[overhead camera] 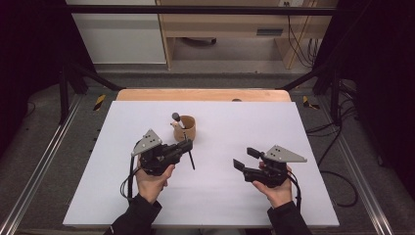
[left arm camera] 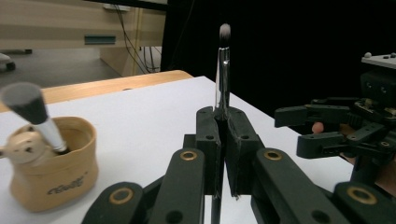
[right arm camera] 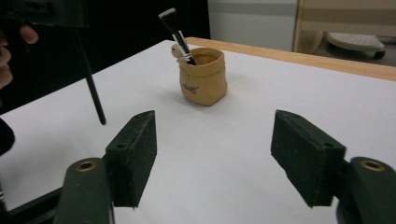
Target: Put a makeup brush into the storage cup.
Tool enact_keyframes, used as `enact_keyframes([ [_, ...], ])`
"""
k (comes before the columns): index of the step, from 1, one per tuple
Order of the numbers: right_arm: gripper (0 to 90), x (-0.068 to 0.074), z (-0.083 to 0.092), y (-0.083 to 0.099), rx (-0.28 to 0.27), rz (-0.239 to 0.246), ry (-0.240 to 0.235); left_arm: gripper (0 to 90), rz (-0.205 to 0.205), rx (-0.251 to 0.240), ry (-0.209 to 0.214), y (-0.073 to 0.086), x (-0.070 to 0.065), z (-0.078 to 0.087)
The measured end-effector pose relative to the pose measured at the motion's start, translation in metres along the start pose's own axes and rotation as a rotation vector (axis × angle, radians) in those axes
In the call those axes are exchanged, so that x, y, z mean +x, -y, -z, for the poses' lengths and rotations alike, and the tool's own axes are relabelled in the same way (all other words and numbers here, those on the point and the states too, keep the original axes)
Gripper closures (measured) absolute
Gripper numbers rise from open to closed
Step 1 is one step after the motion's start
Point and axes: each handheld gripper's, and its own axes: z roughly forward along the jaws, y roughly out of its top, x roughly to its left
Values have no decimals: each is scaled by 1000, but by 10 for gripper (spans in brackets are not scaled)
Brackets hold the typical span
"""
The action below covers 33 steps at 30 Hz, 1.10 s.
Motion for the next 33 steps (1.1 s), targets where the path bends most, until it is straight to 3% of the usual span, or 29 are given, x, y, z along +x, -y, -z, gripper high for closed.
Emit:
enact_keyframes([
  [8, 202, -8, 8, 2, 7, 13, 32, 849, -18, -5, -38, -9, 10, 14],
  [18, 78, -17, 25, 7, 14, -12, 63, 849, -34, -15, -72, -19, 18, 24],
  [33, 24, -31, 45, 18, 10, -26, 156, 849, -54, -30, -100, -36, 24, 27],
])
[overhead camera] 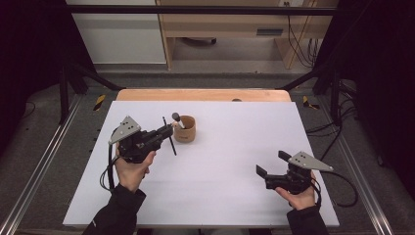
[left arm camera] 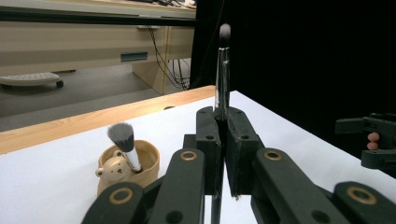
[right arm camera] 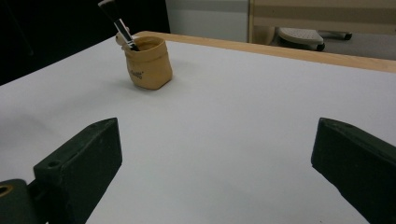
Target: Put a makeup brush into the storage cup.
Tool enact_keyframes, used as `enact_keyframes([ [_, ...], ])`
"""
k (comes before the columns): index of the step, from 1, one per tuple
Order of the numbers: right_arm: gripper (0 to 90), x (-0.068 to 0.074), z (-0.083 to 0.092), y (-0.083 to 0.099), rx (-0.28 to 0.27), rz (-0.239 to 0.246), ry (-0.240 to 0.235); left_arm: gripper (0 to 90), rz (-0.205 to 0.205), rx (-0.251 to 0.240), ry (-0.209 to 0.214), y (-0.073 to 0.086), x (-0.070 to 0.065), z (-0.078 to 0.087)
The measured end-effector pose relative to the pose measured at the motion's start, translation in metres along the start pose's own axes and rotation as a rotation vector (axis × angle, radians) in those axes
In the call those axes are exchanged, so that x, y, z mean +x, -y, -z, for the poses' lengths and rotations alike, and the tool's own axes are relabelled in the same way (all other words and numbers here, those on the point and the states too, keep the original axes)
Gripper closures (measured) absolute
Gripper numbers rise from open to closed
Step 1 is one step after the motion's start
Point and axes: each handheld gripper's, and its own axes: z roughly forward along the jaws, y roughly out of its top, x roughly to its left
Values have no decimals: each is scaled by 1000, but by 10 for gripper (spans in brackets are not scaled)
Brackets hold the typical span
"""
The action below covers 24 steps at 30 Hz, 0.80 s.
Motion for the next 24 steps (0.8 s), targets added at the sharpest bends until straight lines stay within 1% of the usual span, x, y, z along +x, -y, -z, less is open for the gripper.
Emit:
enact_keyframes([
  [3, 18, -2, 3, 2, 1, -3, 15, 849, -10, 2, -2, -3, 0, -1],
  [5, 18, -3, 4, 3, 0, -2, 17, 849, -11, 2, -2, -5, 0, -3],
  [7, 18, -4, 5, 4, 4, -11, 25, 849, -8, -2, -2, -6, 0, -5],
  [10, 18, -5, 5, 5, 3, -1, 25, 849, -22, 5, -6, -9, 2, -9],
  [19, 17, -5, 7, 5, 1, -5, 34, 849, -34, 2, -12, -15, 4, -16],
  [24, 17, -5, 5, 5, 1, 0, 39, 849, -33, -3, -13, -19, 7, -20],
])
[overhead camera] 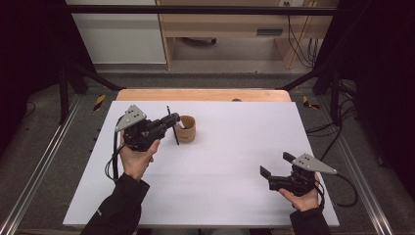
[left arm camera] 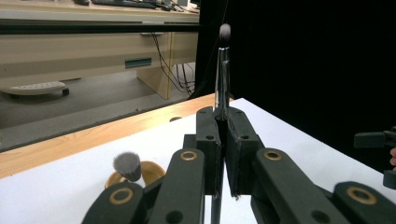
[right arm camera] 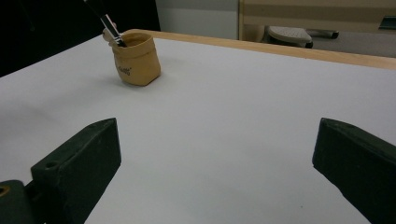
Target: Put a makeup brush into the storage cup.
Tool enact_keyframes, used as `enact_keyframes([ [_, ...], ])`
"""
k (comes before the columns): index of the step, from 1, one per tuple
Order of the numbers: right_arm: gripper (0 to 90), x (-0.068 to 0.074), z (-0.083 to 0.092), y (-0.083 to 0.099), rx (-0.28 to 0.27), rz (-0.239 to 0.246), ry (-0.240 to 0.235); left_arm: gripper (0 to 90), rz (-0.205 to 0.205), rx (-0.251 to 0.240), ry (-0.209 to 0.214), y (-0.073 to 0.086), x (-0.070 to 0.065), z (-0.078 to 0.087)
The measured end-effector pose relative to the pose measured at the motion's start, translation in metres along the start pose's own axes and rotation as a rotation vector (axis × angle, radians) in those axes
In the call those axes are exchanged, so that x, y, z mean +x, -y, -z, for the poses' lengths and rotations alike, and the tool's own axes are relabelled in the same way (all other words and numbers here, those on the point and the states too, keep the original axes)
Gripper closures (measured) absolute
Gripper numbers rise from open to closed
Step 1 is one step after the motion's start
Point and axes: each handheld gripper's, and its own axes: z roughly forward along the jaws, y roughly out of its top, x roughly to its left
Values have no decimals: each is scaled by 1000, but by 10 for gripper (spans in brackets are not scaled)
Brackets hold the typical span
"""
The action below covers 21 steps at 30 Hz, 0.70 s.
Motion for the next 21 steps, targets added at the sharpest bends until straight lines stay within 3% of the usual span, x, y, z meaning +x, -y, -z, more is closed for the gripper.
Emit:
enact_keyframes([
  [21, 17, 1, -4, 1, 11, -4, 5, 850, -19, 13, -10, -12, 6, -29],
])
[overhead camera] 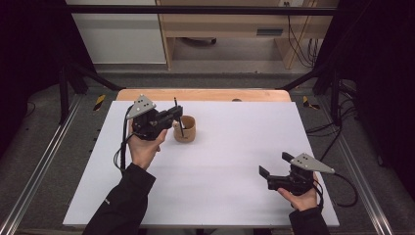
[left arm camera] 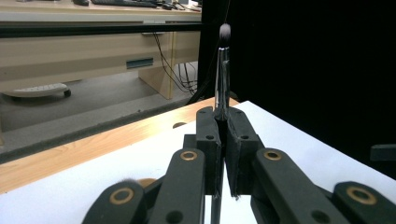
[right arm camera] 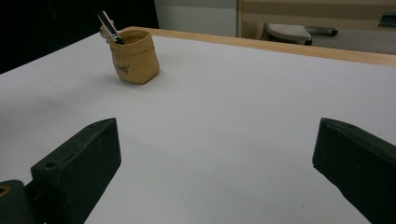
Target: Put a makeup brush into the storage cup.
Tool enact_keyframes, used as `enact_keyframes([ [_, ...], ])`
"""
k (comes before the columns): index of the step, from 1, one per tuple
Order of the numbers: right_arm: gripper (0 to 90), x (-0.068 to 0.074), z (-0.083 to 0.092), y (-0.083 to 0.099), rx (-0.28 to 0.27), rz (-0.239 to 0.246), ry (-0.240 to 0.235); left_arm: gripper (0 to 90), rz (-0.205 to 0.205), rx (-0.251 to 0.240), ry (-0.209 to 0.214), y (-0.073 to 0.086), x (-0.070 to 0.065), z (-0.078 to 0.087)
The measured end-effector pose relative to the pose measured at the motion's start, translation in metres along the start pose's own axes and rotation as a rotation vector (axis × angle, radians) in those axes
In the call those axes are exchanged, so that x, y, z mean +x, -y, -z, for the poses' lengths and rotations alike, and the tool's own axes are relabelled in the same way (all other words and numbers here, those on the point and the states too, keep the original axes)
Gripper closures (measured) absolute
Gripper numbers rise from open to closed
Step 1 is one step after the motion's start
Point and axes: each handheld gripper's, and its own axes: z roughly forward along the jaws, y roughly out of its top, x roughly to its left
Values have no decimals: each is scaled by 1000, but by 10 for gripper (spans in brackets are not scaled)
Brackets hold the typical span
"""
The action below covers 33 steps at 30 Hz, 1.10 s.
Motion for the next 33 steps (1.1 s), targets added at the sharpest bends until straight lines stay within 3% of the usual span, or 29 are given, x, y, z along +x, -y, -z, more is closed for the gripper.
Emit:
enact_keyframes([
  [18, 17, 0, 0, -1, -6, 2, -5, 851, -28, 27, -60, -4, 10, -31],
  [33, 18, 0, 0, -1, -7, 3, -6, 852, -35, 56, -115, 8, 17, -61],
])
